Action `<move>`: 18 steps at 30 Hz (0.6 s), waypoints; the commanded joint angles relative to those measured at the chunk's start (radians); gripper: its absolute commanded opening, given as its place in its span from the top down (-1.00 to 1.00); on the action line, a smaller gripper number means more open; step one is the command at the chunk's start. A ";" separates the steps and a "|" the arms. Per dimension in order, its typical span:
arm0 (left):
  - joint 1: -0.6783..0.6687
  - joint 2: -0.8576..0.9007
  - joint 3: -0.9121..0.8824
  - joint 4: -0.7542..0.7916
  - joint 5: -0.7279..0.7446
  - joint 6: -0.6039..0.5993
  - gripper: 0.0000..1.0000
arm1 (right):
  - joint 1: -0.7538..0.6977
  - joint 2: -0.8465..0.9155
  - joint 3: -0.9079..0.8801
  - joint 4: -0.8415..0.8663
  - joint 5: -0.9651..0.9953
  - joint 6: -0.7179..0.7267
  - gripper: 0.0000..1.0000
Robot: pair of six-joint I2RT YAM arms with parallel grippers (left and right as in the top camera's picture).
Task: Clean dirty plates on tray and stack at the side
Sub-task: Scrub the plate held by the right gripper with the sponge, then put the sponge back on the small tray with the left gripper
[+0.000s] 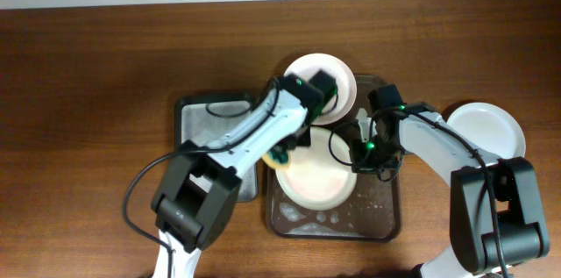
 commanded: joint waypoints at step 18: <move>0.444 -0.307 -0.262 0.074 0.188 0.324 1.00 | 0.061 -0.639 -0.007 -0.113 0.546 0.031 0.92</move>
